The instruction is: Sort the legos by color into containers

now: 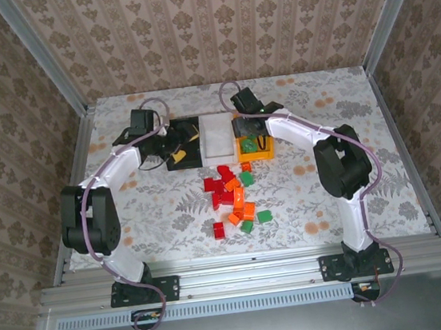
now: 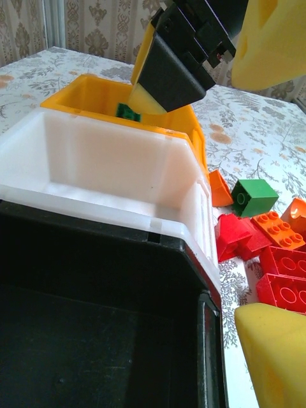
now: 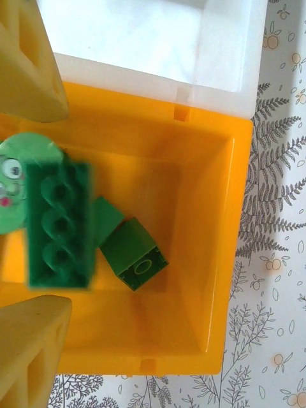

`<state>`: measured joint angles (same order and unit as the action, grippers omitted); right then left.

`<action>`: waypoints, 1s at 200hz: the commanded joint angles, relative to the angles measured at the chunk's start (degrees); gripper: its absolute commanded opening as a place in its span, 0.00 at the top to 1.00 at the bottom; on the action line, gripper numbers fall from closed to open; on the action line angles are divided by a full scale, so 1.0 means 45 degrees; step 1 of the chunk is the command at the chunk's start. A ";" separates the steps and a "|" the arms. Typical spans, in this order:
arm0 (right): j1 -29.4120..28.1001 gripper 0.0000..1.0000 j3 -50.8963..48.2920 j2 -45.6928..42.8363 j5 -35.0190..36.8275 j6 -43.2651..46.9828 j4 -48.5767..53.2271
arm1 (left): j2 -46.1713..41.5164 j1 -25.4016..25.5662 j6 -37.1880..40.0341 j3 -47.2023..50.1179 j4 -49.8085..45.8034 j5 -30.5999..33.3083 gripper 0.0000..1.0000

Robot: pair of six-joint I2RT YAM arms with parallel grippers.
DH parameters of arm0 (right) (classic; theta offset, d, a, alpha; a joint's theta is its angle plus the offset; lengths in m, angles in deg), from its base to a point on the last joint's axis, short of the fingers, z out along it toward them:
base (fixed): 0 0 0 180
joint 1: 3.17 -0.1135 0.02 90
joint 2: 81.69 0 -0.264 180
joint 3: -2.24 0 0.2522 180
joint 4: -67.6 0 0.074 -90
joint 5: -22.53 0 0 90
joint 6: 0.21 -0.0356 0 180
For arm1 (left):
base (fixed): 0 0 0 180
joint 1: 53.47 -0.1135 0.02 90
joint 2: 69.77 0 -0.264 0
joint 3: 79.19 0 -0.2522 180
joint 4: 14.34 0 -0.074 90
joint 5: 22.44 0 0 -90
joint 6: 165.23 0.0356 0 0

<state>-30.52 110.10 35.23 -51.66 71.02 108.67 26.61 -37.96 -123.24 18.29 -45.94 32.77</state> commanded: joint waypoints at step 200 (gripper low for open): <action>-0.5619 0.33 -1.1608 -0.7940 -0.1666 -0.4636 -0.0403 | -0.0304 0.2726 0.0063 -0.0063 -0.0219 -0.0121 0.12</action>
<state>-54.89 58.19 -2.43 -56.38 51.83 109.39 26.59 -25.94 -123.24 18.29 -45.99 32.77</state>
